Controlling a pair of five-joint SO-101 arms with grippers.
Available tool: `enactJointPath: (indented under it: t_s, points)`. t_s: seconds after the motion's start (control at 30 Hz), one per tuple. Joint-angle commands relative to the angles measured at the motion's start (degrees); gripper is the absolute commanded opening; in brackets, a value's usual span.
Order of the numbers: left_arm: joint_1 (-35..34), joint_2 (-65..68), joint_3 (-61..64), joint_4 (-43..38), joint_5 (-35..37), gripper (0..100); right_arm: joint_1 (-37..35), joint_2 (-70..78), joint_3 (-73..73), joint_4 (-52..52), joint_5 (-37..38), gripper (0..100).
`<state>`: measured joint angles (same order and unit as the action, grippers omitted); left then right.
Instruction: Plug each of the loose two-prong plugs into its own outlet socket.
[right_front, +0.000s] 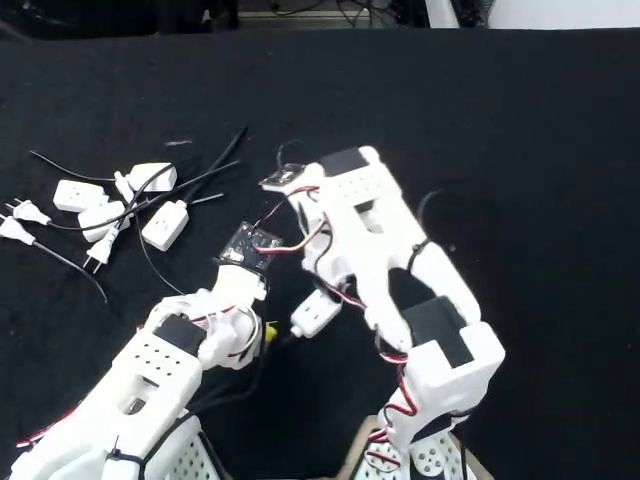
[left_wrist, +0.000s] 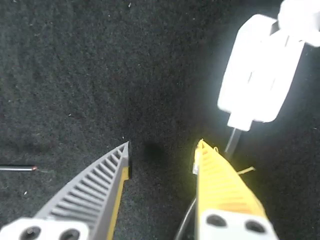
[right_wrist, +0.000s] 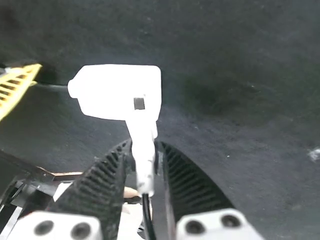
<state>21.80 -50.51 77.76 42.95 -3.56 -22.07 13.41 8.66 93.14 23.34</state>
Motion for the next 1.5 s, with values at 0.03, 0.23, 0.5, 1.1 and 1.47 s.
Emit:
enactJointPath:
  t_s: [0.03, 0.23, 0.5, 1.1, 1.47]
  points:
    - [-0.2, -1.1, -1.6, 0.1, -0.5, 21, -2.5, -0.5, -0.9, -1.8, -2.5, 1.0]
    - [-0.2, -1.1, -1.6, 0.0, -0.5, 21, -2.5, -0.7, -1.3, -2.5, -4.9, 1.0]
    - [-0.1, -1.1, -1.6, 0.0, -0.5, 21, -2.5, -0.2, -4.6, -2.9, -8.5, 1.0]
    - [-0.1, -1.1, -1.6, 0.0, -0.5, 21, -8.3, -0.4, 0.4, -12.3, -8.4, 1.0]
    - [-0.1, -1.1, -1.6, 0.0, -0.5, 21, -8.1, -4.4, 3.1, -12.6, -8.1, 1.0]
